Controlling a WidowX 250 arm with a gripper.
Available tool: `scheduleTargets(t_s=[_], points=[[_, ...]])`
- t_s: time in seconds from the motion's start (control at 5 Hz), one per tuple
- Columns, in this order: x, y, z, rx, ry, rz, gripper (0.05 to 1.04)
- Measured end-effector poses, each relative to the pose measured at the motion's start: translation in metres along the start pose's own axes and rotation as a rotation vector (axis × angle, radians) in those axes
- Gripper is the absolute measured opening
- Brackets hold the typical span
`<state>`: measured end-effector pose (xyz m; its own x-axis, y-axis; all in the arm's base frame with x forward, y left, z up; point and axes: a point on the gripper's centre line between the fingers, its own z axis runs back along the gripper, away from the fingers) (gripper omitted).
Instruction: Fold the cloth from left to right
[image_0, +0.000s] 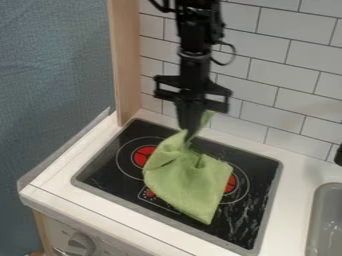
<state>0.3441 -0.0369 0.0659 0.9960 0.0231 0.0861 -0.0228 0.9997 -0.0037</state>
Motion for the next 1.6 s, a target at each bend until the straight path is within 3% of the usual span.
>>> scheduleTargets(t_s=[0.2,0.6,1.0,1.2,1.4,1.6], points=[[-0.001,-0.029,-0.012,-0.01,0.007,-0.086,0.047],[-0.008,-0.053,-0.04,-0.011,0.052,-0.154,0.047],[-0.011,-0.052,-0.061,0.006,0.081,-0.146,0.067],[-0.015,-0.051,-0.061,0.011,0.104,-0.133,0.214],[-0.015,-0.05,-0.062,0.015,0.103,-0.104,0.447],[-0.019,-0.049,-0.064,0.016,0.111,-0.091,0.74]])
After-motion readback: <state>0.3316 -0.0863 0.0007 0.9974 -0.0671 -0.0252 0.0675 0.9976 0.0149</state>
